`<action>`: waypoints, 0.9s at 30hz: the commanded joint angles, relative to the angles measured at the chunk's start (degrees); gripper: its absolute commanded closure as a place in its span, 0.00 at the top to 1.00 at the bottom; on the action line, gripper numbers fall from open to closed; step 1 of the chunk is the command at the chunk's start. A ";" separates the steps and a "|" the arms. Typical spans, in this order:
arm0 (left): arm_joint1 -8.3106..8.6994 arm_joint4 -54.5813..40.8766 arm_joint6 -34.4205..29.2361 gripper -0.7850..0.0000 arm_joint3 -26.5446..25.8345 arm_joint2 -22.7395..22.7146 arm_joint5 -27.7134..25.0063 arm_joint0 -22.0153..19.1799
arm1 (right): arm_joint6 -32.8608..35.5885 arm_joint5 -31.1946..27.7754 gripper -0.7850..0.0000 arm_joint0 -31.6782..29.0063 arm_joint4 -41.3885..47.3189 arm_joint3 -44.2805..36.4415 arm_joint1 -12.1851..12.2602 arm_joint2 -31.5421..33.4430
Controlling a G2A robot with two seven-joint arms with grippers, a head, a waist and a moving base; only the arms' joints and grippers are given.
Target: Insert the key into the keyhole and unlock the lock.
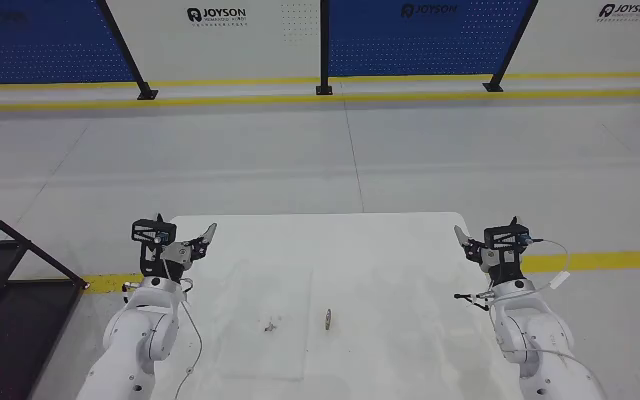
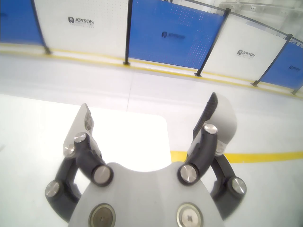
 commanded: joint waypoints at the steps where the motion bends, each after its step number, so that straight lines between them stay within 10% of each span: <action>1: 0.00 0.00 0.00 1.00 0.00 0.00 0.00 0.00 | 0.00 0.00 1.00 0.00 0.00 0.00 0.00 0.00; 19: 0.91 18.16 -22.41 1.00 -16.74 4.96 -13.26 22.02 | 0.00 0.00 1.00 0.00 0.00 0.00 0.00 0.00; 27: 0.25 15.87 -34.14 1.00 -16.32 12.16 -12.87 20.59 | 0.00 0.00 1.00 0.00 0.00 0.00 0.00 0.00</action>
